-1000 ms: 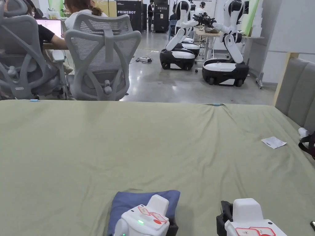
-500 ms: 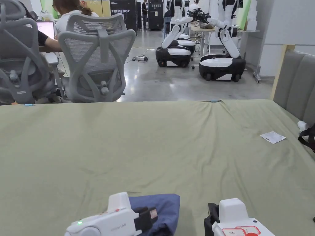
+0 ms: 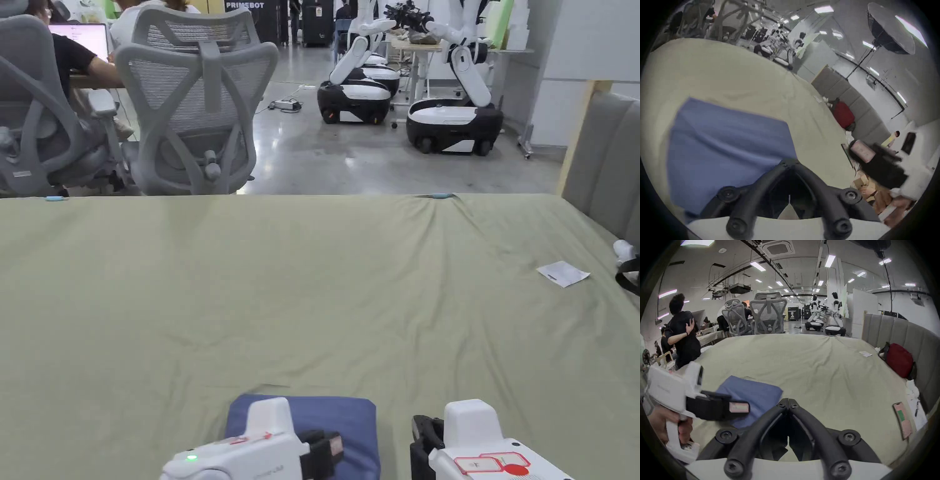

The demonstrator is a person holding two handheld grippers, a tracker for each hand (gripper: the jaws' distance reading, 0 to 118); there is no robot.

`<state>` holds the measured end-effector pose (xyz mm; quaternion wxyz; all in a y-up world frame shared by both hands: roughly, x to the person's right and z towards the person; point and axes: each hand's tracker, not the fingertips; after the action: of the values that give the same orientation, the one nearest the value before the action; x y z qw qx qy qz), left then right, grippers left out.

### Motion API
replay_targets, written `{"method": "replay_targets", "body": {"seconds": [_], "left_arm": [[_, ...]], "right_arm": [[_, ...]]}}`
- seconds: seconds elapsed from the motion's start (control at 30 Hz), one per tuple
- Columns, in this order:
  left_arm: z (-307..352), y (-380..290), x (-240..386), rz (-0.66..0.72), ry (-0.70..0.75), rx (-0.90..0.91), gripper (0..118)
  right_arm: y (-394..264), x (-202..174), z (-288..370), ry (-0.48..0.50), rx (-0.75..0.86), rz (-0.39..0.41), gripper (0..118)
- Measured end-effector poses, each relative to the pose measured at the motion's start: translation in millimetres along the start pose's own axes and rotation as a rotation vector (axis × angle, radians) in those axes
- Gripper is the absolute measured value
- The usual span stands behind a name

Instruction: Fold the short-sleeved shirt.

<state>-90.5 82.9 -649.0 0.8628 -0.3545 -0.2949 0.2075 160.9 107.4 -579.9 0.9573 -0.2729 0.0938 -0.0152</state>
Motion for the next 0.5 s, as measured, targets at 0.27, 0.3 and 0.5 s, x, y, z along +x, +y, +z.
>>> {"method": "replay_targets", "body": {"seconds": [0.27,0.3,0.5], "left_arm": [[68.9,11.4,-87.8,0.188,0.100,0.121,101],[67.2,8.0,-96.6,0.230,0.110,0.112,118],[23.6,-21.1,-141.3,0.547,-0.164,0.023,118]], "right_arm": [[-16.0,-23.3,-76.5,0.215,-0.105,-0.222,0],[-20.2,-22.9,-79.8,0.199,-0.120,-0.209,0],[-40.4,-6.6,-87.9,0.110,-0.193,-0.206,0]]}}
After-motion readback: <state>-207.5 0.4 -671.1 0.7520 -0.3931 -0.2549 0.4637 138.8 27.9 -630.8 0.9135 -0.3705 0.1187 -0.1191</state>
